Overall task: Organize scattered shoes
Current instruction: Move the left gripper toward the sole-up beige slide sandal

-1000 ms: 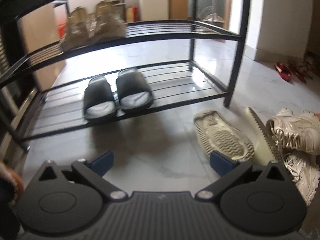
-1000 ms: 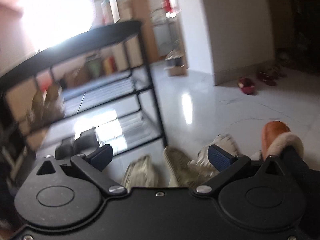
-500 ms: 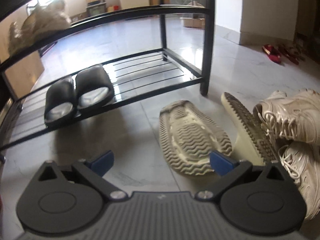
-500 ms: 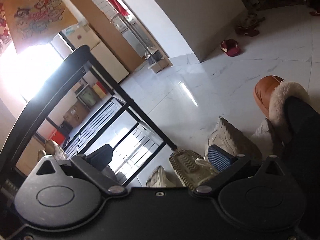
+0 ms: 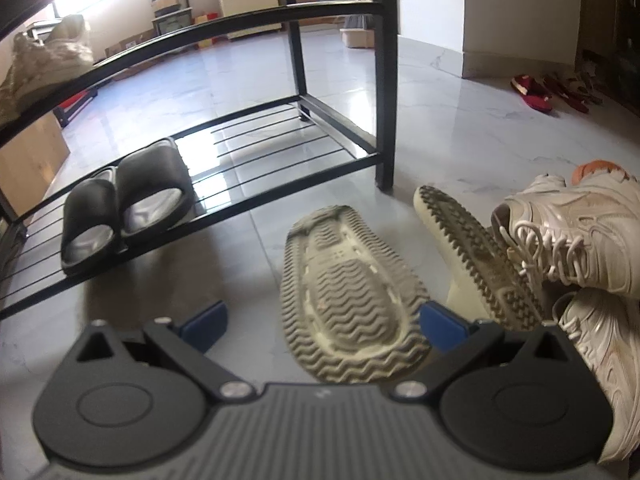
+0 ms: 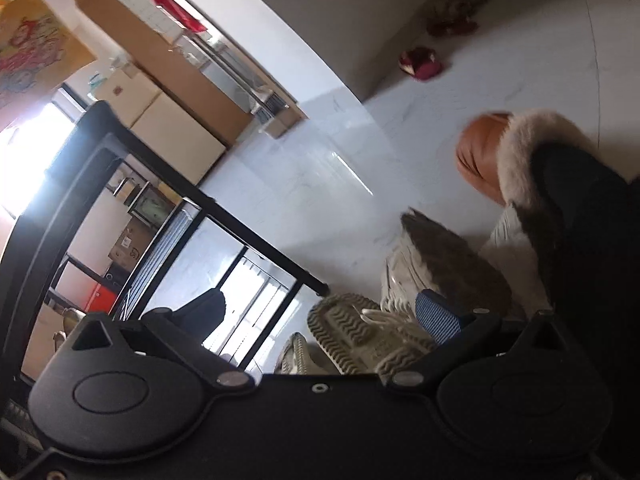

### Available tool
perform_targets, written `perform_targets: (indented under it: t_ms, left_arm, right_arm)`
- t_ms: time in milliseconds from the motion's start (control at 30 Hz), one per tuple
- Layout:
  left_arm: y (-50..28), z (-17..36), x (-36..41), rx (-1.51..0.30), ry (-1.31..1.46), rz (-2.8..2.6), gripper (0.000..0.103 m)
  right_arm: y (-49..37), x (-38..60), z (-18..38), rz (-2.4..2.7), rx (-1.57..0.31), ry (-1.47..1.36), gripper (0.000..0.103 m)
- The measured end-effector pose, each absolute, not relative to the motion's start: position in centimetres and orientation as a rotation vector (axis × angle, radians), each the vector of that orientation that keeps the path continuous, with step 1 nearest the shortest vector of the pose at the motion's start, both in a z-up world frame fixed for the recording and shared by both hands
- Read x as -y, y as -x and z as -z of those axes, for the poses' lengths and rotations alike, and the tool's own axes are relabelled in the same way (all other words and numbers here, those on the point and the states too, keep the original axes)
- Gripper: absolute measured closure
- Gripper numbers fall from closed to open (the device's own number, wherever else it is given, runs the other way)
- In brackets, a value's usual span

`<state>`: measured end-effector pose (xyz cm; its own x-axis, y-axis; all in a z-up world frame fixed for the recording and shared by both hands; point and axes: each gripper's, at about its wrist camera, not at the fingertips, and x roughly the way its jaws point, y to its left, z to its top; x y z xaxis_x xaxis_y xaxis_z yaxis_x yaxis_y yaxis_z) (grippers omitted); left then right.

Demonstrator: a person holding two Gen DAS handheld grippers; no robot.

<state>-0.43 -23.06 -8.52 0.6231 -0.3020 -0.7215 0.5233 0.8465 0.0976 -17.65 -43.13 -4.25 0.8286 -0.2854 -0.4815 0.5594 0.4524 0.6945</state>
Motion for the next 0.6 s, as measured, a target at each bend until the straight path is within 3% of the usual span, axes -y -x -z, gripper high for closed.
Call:
perform_targets:
  t_ms: [400, 600]
  left_arm:
    - [-0.2, 10.1, 25.3, -0.785, -0.306, 0.445, 0.001]
    - [-0.4, 10.3, 25.5, -0.781, -0.315, 0.419, 0.001]
  right_arm:
    - [18.1, 42.1, 7.5, 0.487, -0.085, -0.794, 0.000]
    - [20.0, 40.8, 5.9, 0.559, 0.080, -0.675, 0.000]
